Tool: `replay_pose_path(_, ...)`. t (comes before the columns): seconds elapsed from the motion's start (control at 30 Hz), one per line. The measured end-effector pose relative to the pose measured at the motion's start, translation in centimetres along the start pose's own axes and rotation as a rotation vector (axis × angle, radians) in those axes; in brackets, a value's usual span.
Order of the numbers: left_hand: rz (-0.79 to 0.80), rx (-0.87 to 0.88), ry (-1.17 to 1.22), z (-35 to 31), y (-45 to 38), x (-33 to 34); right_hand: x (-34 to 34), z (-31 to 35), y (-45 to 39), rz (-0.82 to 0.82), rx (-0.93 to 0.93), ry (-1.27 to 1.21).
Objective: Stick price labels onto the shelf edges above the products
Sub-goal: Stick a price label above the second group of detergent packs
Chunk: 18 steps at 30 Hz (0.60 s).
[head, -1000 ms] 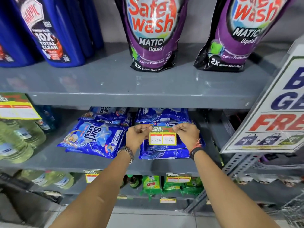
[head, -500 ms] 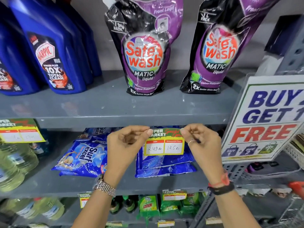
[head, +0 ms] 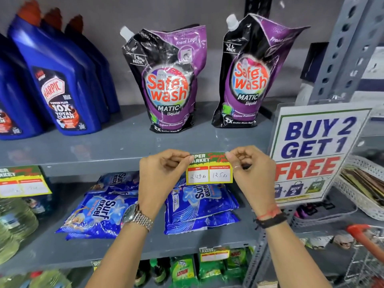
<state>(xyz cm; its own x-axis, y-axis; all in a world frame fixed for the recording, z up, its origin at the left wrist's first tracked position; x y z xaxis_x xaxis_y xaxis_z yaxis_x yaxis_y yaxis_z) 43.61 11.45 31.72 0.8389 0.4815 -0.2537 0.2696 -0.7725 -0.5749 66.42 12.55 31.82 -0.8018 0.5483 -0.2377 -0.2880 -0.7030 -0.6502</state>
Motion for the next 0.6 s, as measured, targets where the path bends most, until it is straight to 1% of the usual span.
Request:
replay_pose_path(0.13, -0.023, 0.022, -0.127, -0.1, -0.1, -0.1, 0.2, 0.1, 0.2, -0.023, -0.048, 0.062)
replay_pose_path(0.23, -0.134, 0.136, -0.483, -1.4, 0.0, -0.7, 0.2, 0.9, 0.5, -0.071, -0.121, 0.202)
replay_pose_path(0.27, -0.171, 0.189, -0.563, -2.0, 0.1, -0.8, 0.5, 1.4, 0.5, -0.070, -0.143, 0.236)
replay_pose_path(0.3, -0.186, 0.237, -0.591, -2.5, 0.1, -0.7, 1.1, 1.9, 0.5, -0.041, -0.167, 0.251)
replay_pose_path(0.37, -0.130, 0.310, -0.587, -2.8, -0.1, 0.4, 2.7, 2.7, 0.5, 0.059, -0.187, 0.262)
replay_pose_path(0.43, -0.037, 0.337, -0.555, -2.5, -0.1, 1.5, 3.9, 2.5, 0.4, 0.126, -0.153, 0.290)
replay_pose_path(0.5, 0.014, 0.323, -0.517, -1.9, -0.3, 2.0, 3.8, 1.8, 0.2, 0.129, -0.115, 0.303)
replay_pose_path(0.6, 0.052, 0.305, -0.462, -1.3, -0.6, 2.1, 3.5, 1.0, -0.2, 0.140, -0.070, 0.244)
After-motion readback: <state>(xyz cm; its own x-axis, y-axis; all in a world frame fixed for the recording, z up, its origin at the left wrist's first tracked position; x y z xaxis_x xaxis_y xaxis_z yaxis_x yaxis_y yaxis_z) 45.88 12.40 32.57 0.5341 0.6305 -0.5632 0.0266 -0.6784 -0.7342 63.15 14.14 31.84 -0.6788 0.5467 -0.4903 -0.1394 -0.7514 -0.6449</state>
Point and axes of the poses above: each hand's wrist, its own y-axis away from the middle knuckle, its own x-axis out of the palm, z = x × y, the point moved 10 cm from there along -y, towards the middle knuckle, and after that the axes turned 4 degrees about -z, right-handed, at the moved point
